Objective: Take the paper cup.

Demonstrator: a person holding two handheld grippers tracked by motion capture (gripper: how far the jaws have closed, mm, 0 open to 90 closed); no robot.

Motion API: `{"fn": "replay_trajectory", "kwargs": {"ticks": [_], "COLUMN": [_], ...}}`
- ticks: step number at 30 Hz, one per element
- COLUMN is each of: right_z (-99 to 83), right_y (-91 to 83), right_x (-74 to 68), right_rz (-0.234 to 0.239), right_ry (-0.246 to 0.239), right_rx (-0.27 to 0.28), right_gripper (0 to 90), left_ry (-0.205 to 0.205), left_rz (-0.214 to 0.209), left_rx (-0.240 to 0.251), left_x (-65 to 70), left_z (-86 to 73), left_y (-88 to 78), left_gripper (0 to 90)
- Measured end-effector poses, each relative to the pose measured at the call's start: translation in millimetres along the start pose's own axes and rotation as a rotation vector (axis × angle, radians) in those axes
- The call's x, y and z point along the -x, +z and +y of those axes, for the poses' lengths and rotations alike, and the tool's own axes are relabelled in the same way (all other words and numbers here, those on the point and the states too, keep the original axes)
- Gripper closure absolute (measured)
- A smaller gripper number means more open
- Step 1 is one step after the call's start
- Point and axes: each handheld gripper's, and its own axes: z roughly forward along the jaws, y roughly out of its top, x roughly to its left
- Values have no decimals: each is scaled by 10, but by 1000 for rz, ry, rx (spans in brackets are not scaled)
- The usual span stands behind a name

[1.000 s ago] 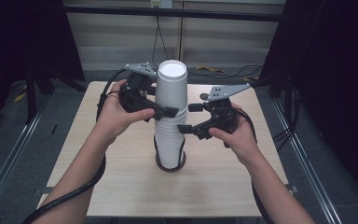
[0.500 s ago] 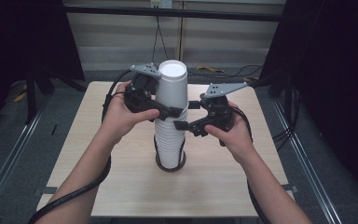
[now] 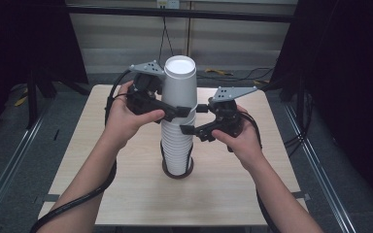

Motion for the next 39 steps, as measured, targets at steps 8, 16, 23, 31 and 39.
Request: {"fn": "replay_trajectory", "kwargs": {"ticks": [8, 16, 23, 31, 39], "right_z": [10, 31, 33, 33, 42], "right_y": [-11, -16, -8, 0, -2], "right_x": [-11, -8, -10, -5, -6], "right_rz": [-5, -8, -12, -12, -14], "right_ry": [0, 1, 2, 3, -3], "right_rx": [5, 19, 16, 18, 15], "right_gripper": [131, 131, 131, 131, 131], "left_ry": [-11, -23, -20, -34, -43], "left_rz": [18, 6, 3, -2, -9], "left_rx": [0, 4, 18, 40, 56], "left_x": [-11, -23, -26, -13, -17], "left_z": [15, 9, 8, 75, 111], "left_y": [-64, -75, -81, -161, -192], "left_gripper": [79, 91, 101, 101, 100]}}
